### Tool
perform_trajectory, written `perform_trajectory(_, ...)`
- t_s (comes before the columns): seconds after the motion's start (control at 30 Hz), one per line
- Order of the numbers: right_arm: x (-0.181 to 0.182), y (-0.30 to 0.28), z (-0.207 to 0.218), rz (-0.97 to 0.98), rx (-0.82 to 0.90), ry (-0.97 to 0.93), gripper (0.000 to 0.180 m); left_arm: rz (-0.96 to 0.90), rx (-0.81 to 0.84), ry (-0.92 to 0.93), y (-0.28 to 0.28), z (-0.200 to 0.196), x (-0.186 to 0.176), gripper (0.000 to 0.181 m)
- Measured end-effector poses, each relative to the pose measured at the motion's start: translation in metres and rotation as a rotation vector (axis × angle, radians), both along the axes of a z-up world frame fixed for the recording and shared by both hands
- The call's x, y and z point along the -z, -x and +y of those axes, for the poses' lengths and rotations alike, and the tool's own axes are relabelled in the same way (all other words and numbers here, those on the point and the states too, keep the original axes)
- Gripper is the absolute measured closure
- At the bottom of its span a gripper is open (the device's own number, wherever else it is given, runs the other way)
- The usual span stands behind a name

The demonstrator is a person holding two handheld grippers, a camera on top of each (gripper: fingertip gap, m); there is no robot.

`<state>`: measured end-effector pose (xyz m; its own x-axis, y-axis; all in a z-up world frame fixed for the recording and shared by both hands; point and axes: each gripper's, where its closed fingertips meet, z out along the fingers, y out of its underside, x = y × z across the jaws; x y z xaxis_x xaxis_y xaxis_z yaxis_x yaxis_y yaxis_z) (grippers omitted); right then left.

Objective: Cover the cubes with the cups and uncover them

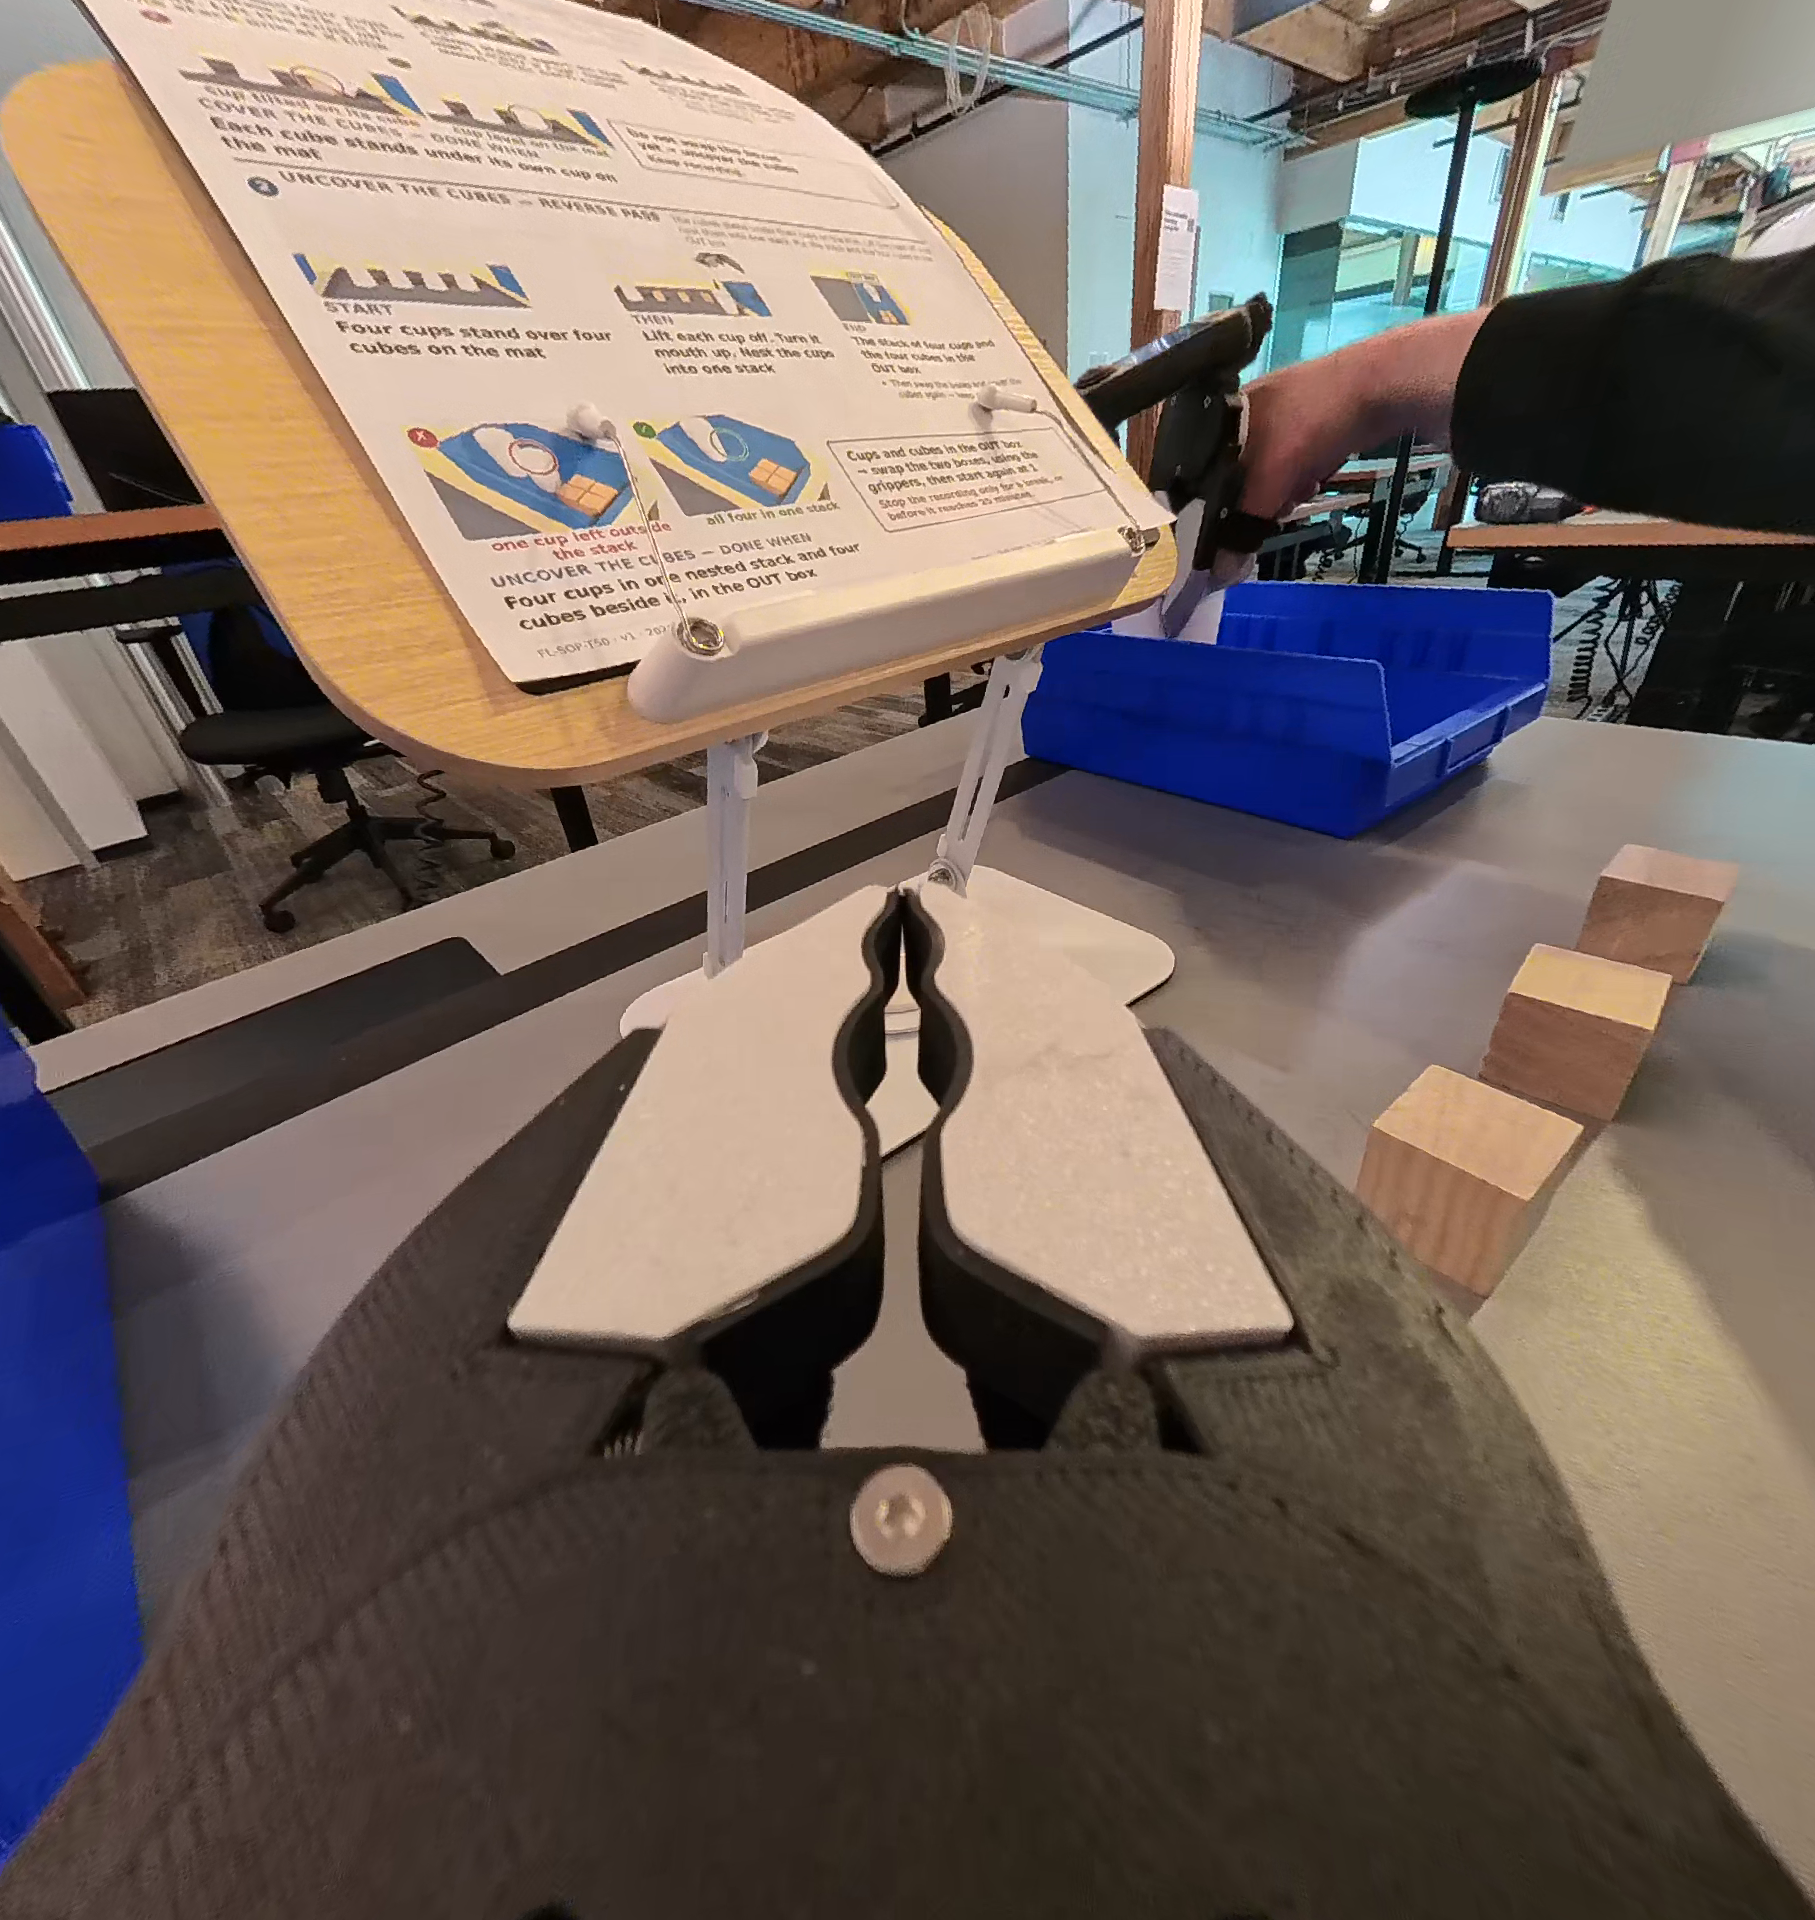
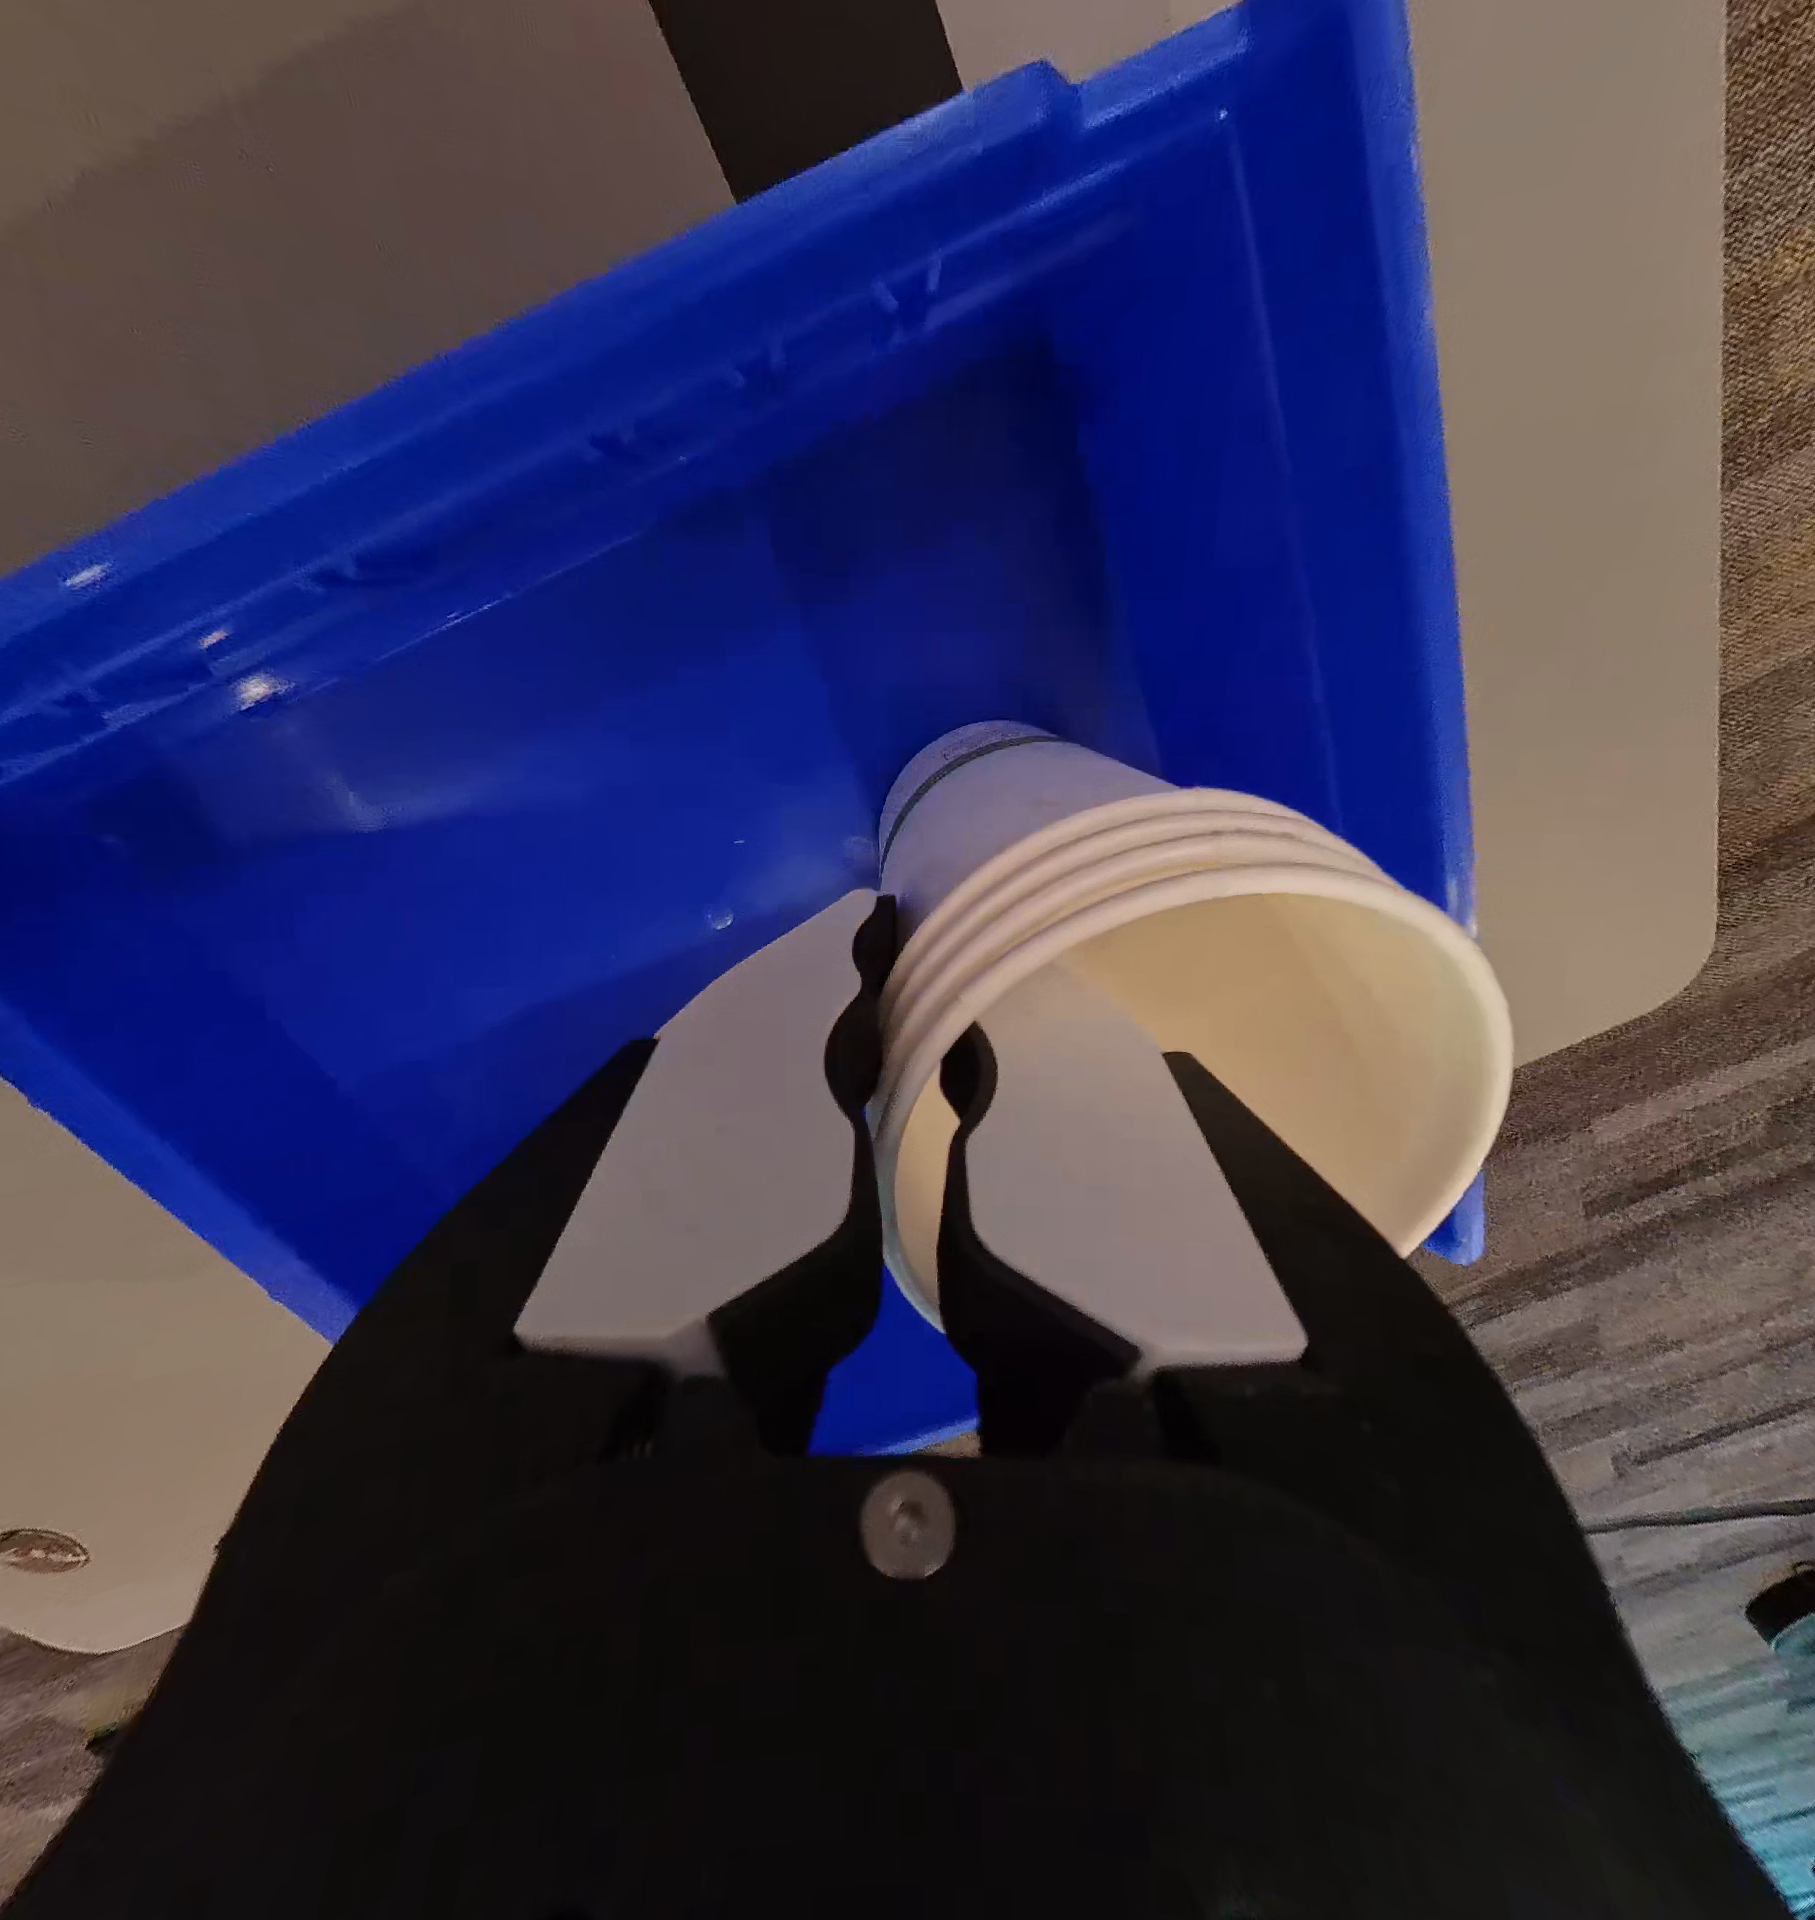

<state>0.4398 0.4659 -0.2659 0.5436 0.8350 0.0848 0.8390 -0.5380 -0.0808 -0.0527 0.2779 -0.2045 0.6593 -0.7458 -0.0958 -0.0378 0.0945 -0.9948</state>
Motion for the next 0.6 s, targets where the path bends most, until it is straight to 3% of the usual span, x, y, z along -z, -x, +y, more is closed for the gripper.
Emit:
perform_trajectory(0.1,-0.001,0.001,0.0,-0.008,0.0,-0.004,0.169,0.003,0.004,0.006,-0.001,0.0,0.002,0.181)
perform_trajectory(0.17,-0.003,0.0,0.003,-0.019,0.022,-0.018,0.136,0.007,0.009,0.009,-0.003,0.0,0.003,0.181)
perform_trajectory(0.3,-0.014,0.002,0.005,-0.024,0.024,-0.07,0.107,0.017,0.013,0.009,-0.004,0.0,0.004,0.181)
perform_trajectory(0.47,-0.063,0.007,-0.006,-0.029,0.003,-0.227,0.102,0.008,0.008,0.004,-0.001,0.0,0.001,0.181)
perform_trajectory(0.6,-0.123,0.044,-0.055,0.003,-0.116,-0.367,0.104,-0.004,0.01,-0.004,0.0,-0.002,-0.003,0.181)
